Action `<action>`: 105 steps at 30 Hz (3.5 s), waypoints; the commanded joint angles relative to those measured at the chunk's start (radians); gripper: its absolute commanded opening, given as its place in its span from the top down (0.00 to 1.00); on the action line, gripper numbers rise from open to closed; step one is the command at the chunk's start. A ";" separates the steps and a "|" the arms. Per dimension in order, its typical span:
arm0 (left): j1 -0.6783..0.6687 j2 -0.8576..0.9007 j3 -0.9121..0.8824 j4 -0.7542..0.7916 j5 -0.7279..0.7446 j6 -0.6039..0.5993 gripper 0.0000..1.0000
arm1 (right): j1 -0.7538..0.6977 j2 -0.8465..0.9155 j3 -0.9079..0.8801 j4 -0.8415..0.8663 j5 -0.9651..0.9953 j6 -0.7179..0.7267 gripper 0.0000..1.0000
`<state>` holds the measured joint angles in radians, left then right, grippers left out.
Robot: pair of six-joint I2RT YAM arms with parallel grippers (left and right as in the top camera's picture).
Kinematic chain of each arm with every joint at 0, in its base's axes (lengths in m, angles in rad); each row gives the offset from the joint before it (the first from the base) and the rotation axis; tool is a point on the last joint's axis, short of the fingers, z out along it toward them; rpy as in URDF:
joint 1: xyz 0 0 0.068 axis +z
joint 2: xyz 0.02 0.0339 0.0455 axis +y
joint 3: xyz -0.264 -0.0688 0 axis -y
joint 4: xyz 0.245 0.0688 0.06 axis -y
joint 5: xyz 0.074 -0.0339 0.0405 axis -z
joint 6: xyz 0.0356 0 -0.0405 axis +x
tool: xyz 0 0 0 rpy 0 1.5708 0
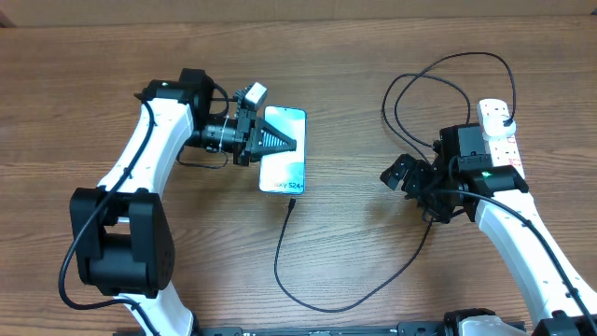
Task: Plug charger to phone and switch on socket
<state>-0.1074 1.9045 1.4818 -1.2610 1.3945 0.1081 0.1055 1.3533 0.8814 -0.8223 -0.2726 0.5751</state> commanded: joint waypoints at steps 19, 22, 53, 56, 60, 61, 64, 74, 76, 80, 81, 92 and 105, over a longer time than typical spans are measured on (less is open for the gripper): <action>-0.006 -0.003 0.026 -0.085 0.012 0.041 0.96 | -0.001 -0.001 0.003 0.133 -0.047 0.168 0.00; -0.006 -0.003 0.026 -0.085 0.012 0.041 0.96 | -0.001 -0.001 0.003 0.177 -0.087 0.210 0.00; 0.190 -0.002 0.026 0.088 -0.179 -0.124 0.96 | 0.523 0.011 0.002 0.275 0.095 0.269 0.17; 0.231 -0.002 0.026 0.096 -0.195 -0.124 0.96 | 0.588 0.037 0.002 0.318 0.146 0.318 0.17; 0.278 -0.002 0.026 0.098 -0.249 -0.124 0.96 | 0.677 0.101 0.002 0.372 0.246 0.368 0.18; 0.284 -0.002 0.026 0.097 -0.266 -0.123 0.96 | 0.700 0.122 0.002 0.392 0.271 0.368 0.19; 0.283 -0.001 0.026 0.082 -0.341 -0.123 0.96 | 0.759 0.180 0.002 0.458 0.314 0.368 0.25; 0.226 -0.001 0.026 0.059 -0.393 -0.115 0.96 | 0.823 0.381 0.002 0.628 0.414 0.369 0.38; 0.216 -0.001 0.026 0.062 -0.394 -0.115 0.96 | 0.823 0.420 0.002 0.652 0.422 0.370 0.41; 0.198 -0.001 0.026 0.062 -0.412 -0.115 0.96 | 0.823 0.455 0.002 0.645 0.446 0.404 0.46; 0.197 -0.001 0.026 0.062 -0.411 -0.115 0.96 | 0.823 0.455 0.002 0.641 0.453 0.406 0.49; 0.198 -0.001 0.026 0.061 -0.411 -0.115 0.96 | 0.818 0.419 0.031 0.446 0.438 0.447 0.77; 0.198 -0.001 0.026 0.061 -0.411 -0.115 0.96 | 0.771 0.416 0.164 0.080 0.360 0.447 0.78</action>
<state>0.0929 1.9045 1.4818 -1.1995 0.9600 -0.0086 0.8955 1.7691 1.0195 -0.7441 0.1455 1.0176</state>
